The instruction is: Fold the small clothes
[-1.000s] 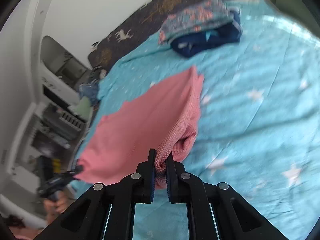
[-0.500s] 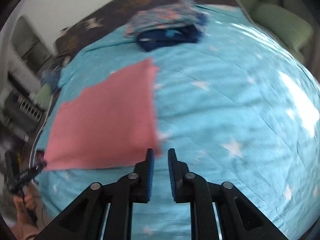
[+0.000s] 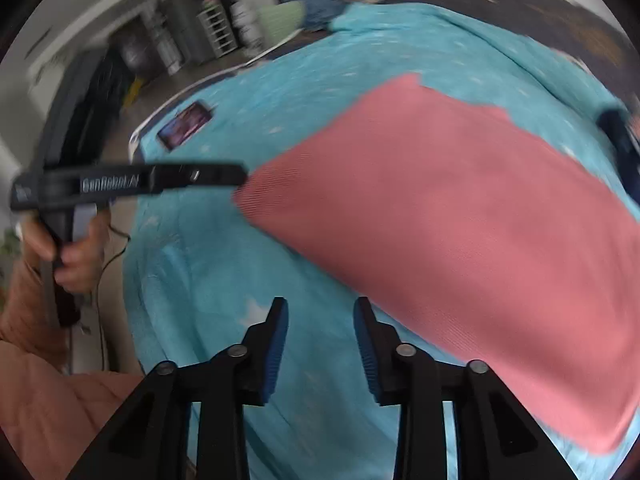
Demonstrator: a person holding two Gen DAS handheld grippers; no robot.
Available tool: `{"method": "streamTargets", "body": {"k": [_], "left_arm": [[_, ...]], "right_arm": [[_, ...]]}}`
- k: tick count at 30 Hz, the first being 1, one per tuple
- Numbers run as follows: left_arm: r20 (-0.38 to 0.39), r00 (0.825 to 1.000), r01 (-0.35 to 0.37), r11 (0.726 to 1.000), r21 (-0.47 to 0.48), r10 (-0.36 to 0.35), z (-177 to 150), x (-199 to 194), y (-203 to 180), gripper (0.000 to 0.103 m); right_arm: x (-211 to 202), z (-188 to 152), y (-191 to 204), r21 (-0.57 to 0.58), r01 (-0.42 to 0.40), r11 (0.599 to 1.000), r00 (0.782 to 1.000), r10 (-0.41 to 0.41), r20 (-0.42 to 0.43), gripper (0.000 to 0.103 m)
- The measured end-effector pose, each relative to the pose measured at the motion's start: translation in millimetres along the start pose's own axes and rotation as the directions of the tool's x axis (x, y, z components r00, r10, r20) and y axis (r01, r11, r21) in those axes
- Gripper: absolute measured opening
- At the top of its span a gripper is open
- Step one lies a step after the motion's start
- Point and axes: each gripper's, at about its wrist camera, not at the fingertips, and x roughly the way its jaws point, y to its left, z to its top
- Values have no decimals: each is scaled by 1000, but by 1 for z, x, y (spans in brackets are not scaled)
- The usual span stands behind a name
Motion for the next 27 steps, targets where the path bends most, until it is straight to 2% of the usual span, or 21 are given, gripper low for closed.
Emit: {"method": "streamTargets", "body": {"k": [1, 4, 7, 10, 15, 17, 18, 22, 24, 27], "left_arm": [[8, 1000, -6, 1000, -18, 6, -1, -2, 7, 32], [21, 999, -27, 998, -65, 29, -3, -4, 27, 32], [23, 999, -26, 996, -89, 28, -3, -2, 38, 32], [22, 1000, -3, 997, -73, 5, 0, 1, 37, 32], [30, 999, 27, 997, -77, -25, 10, 7, 38, 37], [30, 999, 34, 996, -78, -31, 14, 8, 39, 37], [30, 999, 39, 996, -76, -37, 18, 9, 40, 37], [38, 998, 62, 995, -74, -60, 26, 10, 40, 42], [38, 994, 103, 991, -83, -100, 33, 17, 39, 46], [33, 987, 162, 980, -118, -159, 43, 31, 37, 57]], "right_arm": [[4, 5, 7, -27, 23, 999, 1000, -23, 4, 46], [16, 15, 24, -89, 75, 993, 997, -74, 10, 53], [29, 21, 34, -138, 127, 982, 992, -127, 4, 55], [42, 21, 37, -169, 189, 967, 982, -190, 11, 57], [52, 39, 39, -150, 260, 954, 965, -254, 59, 55], [52, 45, 38, -119, 255, 959, 966, -248, 75, 30], [49, 48, 35, -97, 245, 965, 968, -238, 78, 11], [26, 47, 21, -21, 165, 986, 979, -162, 121, 6], [17, 45, 5, 49, 70, 996, 988, -76, 133, 6], [14, 43, -18, 164, -40, 986, 990, 18, 139, 6]]}}
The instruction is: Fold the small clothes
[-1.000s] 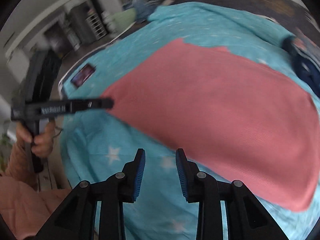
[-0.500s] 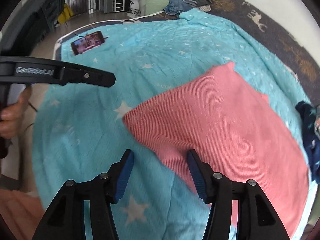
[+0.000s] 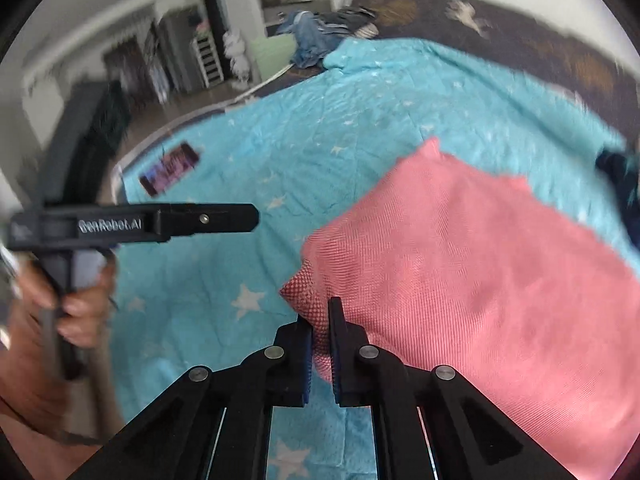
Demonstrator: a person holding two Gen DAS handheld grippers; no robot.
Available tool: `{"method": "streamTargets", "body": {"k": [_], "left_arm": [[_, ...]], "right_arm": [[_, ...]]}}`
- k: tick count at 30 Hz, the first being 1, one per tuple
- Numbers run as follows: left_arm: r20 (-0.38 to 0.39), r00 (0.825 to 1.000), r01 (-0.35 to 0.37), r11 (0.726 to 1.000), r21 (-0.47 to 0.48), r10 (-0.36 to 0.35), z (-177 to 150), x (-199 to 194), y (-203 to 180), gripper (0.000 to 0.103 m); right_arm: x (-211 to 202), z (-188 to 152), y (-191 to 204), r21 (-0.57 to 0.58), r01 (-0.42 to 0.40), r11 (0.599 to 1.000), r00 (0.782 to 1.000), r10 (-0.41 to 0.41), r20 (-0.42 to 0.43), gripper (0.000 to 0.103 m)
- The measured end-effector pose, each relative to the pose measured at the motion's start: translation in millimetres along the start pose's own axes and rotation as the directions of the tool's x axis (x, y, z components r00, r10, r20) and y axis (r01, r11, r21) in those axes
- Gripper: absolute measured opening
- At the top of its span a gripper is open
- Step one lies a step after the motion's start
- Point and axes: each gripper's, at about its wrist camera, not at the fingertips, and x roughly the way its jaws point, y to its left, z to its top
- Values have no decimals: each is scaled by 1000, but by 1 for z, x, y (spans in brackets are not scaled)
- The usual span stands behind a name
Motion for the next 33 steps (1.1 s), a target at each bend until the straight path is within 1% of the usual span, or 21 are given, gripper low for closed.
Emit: {"method": "streamTargets", "body": {"k": [1, 2, 4, 6, 11, 14, 15, 17, 18, 19, 20, 21, 23, 24, 25, 26, 27, 28, 29, 31, 33], "left_arm": [[3, 1000, 17, 999, -28, -17, 4, 5, -1, 61], [7, 999, 40, 998, -45, -39, 6, 9, -2, 62], [-1, 995, 95, 994, -53, -96, 11, 16, -6, 65], [-19, 991, 129, 990, -62, -131, 18, 26, -12, 74], [-86, 986, 138, 987, -83, -145, 37, 63, -21, 75], [-120, 984, 121, 987, -108, -133, 50, 86, -23, 75], [-124, 983, 122, 987, -103, -134, 57, 96, -25, 74], [-122, 985, 112, 991, -68, -119, 66, 105, -31, 53], [-136, 986, 86, 995, -49, -92, 70, 110, -34, 28], [-164, 983, 71, 997, -40, -77, 74, 116, -37, 20], [-171, 982, 74, 997, -36, -79, 76, 117, -38, 18], [-167, 983, 78, 997, -21, -81, 77, 116, -41, 16], [-158, 986, 62, 998, 28, -57, 76, 112, -47, 16], [-151, 988, 49, 997, 57, -40, 75, 110, -52, 16], [-148, 989, 39, 996, 74, -27, 75, 109, -53, 16], [-150, 989, 28, 996, 87, -15, 75, 109, -55, 16], [-159, 987, 19, 995, 96, -4, 75, 109, -55, 16], [-165, 986, 18, 995, 99, -2, 76, 110, -54, 16], [-177, 984, 21, 995, 102, -3, 77, 111, -53, 16], [-197, 980, 34, 994, 102, -13, 81, 113, -50, 16], [-218, 976, 49, 993, 112, -23, 83, 115, -47, 16]], "right_arm": [[0, 1, -7, 42, -25, 999, 1000, 25, 0, 6], [-1, 1, -10, 64, -38, 997, 999, 38, 2, 6], [-3, 2, -16, 99, -64, 993, 998, 63, 7, 6], [-5, 1, -18, 112, -71, 991, 997, 70, 14, 6], [-14, -1, -23, 154, -125, 980, 992, 122, 31, 6], [-23, -2, -24, 159, -142, 977, 989, 135, 52, 6], [-24, -3, -25, 163, -146, 976, 989, 139, 56, 6], [-26, -2, -27, 167, -147, 975, 988, 138, 64, 6], [-26, -3, -27, 166, -143, 976, 989, 134, 65, 6], [-26, -3, -27, 161, -136, 978, 990, 127, 65, 6], [-26, -4, -26, 150, -130, 980, 991, 123, 57, 6], [-24, -5, -23, 126, -117, 985, 993, 114, 34, 8], [-17, -8, -14, 61, -76, 995, 997, 77, -16, 11], [-14, -9, -10, 32, -61, 998, 998, 62, -29, 19], [-11, -11, -4, 0, -47, 999, 998, 47, -40, 31], [-6, -15, 5, -50, -28, 998, 998, 25, -53, 38], [-2, -17, 13, -89, -10, 996, 998, 5, -58, 47], [2, -21, 22, -133, 13, 991, 998, -21, -57, 52], [6, -25, 32, -185, 44, 982, 997, -55, -52, 53], [14, -32, 52, -296, 130, 946, 990, -141, -18, 56], [21, -34, 64, -350, 203, 915, 978, -210, 18, 56]]}}
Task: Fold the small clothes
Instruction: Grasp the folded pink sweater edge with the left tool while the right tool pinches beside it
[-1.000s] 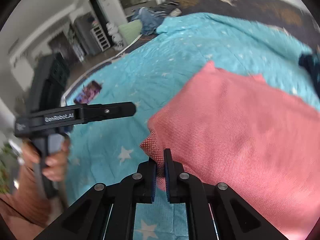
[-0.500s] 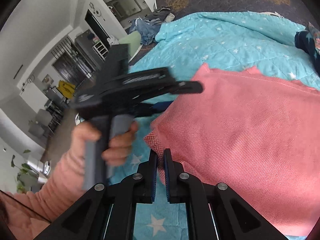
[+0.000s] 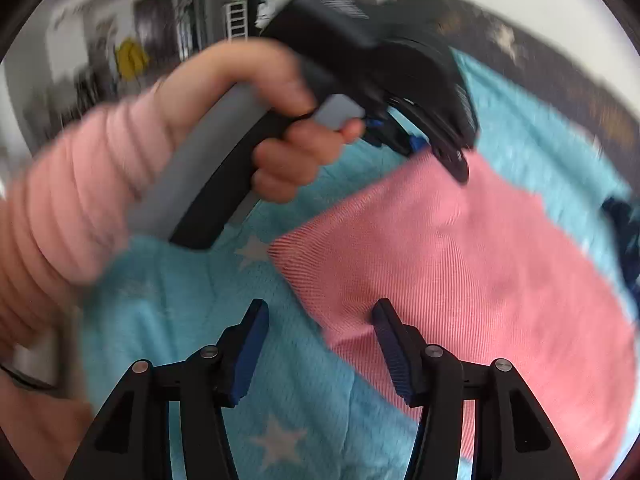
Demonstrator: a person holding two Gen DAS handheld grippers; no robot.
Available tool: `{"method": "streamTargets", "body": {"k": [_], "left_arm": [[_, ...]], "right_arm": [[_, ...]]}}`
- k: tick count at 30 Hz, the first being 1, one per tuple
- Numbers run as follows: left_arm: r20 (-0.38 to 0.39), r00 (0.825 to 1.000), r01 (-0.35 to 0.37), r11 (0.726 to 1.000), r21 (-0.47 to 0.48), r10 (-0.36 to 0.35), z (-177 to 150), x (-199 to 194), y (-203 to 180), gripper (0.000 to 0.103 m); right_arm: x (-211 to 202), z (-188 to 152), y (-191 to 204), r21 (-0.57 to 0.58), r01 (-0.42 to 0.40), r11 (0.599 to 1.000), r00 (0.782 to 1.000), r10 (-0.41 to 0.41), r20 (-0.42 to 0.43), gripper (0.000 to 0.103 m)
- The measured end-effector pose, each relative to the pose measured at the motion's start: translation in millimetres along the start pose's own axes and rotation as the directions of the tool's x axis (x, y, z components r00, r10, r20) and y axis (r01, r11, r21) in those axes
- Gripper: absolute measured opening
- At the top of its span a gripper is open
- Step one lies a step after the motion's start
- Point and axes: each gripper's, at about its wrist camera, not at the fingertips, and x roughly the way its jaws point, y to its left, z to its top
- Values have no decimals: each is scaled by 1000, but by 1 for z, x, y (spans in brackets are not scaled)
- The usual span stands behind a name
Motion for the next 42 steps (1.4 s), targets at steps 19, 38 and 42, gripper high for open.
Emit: {"method": "streamTargets", "body": {"k": [19, 38, 42], "left_arm": [[67, 996, -62, 991, 120, 54, 18, -9, -74, 12], [-79, 988, -94, 920, 381, 134, 13, 118, -281, 12], [-124, 974, -130, 917, 376, 189, 5, 155, -287, 12]], "right_arm": [[-60, -10, -94, 462, -158, 873, 978, 73, 196, 6], [-163, -178, -207, 793, -145, 591, 934, -183, 307, 6], [-152, -208, -225, 847, -101, 523, 949, -205, 240, 6]]}}
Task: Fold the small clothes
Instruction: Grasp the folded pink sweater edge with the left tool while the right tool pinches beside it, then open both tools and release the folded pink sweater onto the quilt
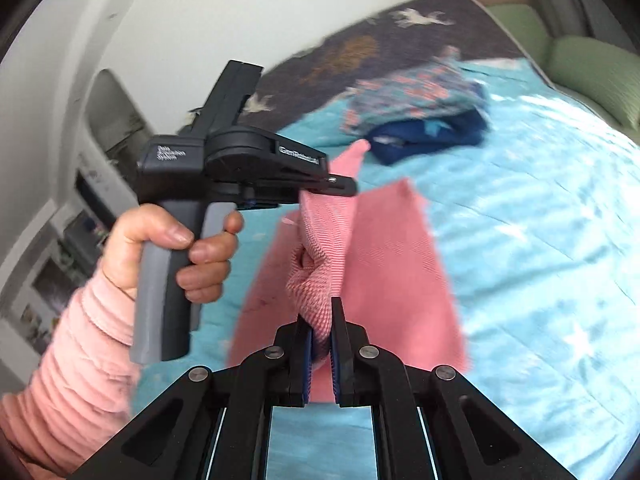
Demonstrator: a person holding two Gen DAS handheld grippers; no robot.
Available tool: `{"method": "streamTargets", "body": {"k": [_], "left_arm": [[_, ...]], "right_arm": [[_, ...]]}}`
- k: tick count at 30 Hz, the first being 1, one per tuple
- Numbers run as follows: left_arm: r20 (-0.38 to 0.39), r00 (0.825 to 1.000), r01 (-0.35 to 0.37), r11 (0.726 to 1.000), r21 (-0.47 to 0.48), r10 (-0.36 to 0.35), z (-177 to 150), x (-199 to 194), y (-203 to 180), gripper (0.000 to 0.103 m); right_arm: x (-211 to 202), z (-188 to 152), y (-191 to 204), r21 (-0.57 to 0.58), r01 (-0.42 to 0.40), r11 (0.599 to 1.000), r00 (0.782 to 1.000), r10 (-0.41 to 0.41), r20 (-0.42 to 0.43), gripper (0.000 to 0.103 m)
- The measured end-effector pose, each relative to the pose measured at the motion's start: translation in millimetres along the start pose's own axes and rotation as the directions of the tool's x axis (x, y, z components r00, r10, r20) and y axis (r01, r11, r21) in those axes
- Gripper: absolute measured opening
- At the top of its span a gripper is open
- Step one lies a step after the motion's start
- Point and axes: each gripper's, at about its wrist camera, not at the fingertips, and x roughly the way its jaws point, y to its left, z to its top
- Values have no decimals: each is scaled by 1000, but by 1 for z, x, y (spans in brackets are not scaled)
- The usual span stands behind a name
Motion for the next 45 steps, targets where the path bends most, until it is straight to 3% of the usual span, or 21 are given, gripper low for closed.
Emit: {"method": "streamTargets", "body": {"k": [4, 8, 12, 16, 22, 26, 31, 34, 37, 41, 45], "left_arm": [[-5, 1000, -9, 1000, 10, 9, -2, 4, -9, 13], [5, 1000, -5, 1000, 21, 5, -1, -1, -17, 14], [14, 994, 107, 994, -32, -107, 3, -14, -18, 26], [70, 983, 168, 985, 45, -170, -4, -43, -28, 39], [131, 983, 117, 989, 87, -128, -49, -80, -2, 47], [98, 993, 65, 994, 88, -73, -102, -86, 27, 48], [61, 998, 6, 994, 111, -13, -160, -90, 31, 48], [72, 996, 48, 992, 115, -56, -174, -94, 27, 58], [73, 994, 77, 990, 115, -86, -183, -91, 26, 60], [39, 999, 3, 993, 121, -8, -189, -74, 23, 60], [44, 999, -29, 996, 87, 26, -188, -65, 31, 60]], "right_arm": [[5, -4, -36, 81, -29, 996, 999, 31, -24, 6], [6, -7, -42, 83, -45, 996, 998, 49, -38, 6], [16, -6, -47, 61, -45, 997, 997, 48, -55, 8], [13, -15, -54, 63, -19, 998, 997, 23, -75, 10], [-2, -19, -62, 71, 2, 998, 998, 2, -69, 13], [-17, -9, -69, 67, 48, 997, 998, -45, -36, 14], [-27, 14, -64, 25, 1, 1000, 1000, 0, -14, 20], [-12, 24, -44, -72, -81, 994, 994, 75, -82, 29], [6, 28, -31, -133, -139, 981, 982, 120, -144, 37], [40, 37, -37, -136, -124, 983, 967, 89, -239, 37], [54, 34, -56, -44, -183, 982, 936, 160, -314, 37]]}}
